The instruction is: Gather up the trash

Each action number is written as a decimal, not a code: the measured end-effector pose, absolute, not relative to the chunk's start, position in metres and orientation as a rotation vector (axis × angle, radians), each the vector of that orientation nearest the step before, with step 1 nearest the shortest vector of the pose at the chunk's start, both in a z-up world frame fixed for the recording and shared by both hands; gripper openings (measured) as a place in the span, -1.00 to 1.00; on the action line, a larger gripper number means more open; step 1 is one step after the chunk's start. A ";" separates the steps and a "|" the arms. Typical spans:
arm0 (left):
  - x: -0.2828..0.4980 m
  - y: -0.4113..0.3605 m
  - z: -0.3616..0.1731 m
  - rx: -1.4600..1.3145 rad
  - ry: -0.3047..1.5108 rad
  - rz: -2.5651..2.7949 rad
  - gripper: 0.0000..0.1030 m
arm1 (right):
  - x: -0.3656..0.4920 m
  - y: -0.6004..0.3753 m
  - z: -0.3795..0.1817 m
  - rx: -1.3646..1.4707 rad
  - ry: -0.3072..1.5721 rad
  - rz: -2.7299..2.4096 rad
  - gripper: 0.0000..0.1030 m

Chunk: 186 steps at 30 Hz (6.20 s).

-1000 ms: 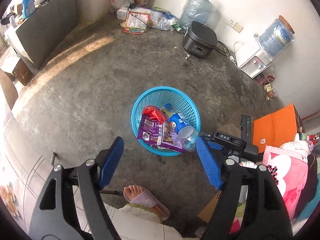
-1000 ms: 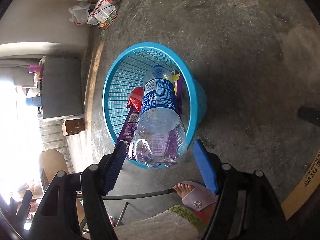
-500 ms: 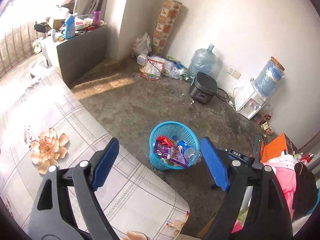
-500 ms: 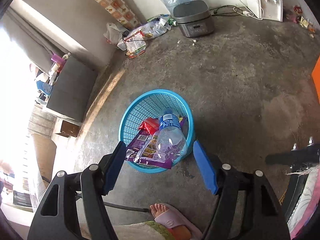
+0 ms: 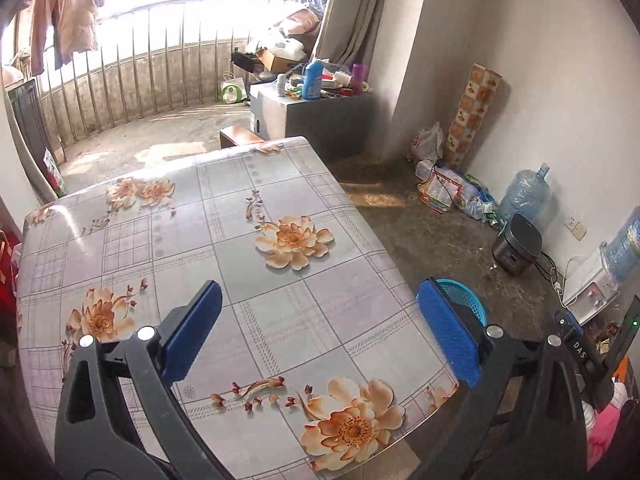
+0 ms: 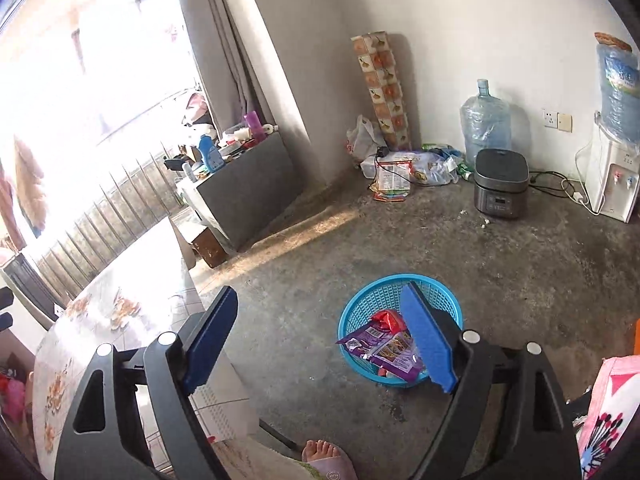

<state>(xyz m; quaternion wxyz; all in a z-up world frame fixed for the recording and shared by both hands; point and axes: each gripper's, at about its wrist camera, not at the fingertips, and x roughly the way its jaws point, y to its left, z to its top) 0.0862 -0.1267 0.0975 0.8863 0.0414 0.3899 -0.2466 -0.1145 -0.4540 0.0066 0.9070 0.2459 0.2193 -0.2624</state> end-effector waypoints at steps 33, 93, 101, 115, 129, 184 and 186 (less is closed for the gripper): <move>0.030 -0.068 -0.009 0.169 1.030 -0.189 0.83 | -0.067 -0.282 -0.015 0.104 0.915 -0.264 0.88; 0.027 -0.083 -0.010 0.254 1.035 -0.224 0.83 | -0.079 -0.318 -0.008 0.112 0.928 -0.412 0.88; 0.027 -0.083 -0.009 0.254 1.035 -0.225 0.83 | -0.079 -0.319 -0.008 0.110 0.927 -0.411 0.88; 0.026 -0.083 -0.010 0.255 1.037 -0.226 0.83 | -0.078 -0.318 -0.007 0.111 0.925 -0.412 0.88; 0.027 -0.084 -0.010 0.263 1.039 -0.230 0.83 | -0.078 -0.317 -0.006 0.113 0.924 -0.410 0.88; 0.030 -0.078 -0.006 0.274 1.026 -0.221 0.83 | -0.070 -0.305 -0.002 0.100 0.920 -0.403 0.88; 0.029 -0.079 -0.006 0.274 1.025 -0.222 0.83 | -0.070 -0.305 -0.001 0.101 0.920 -0.403 0.88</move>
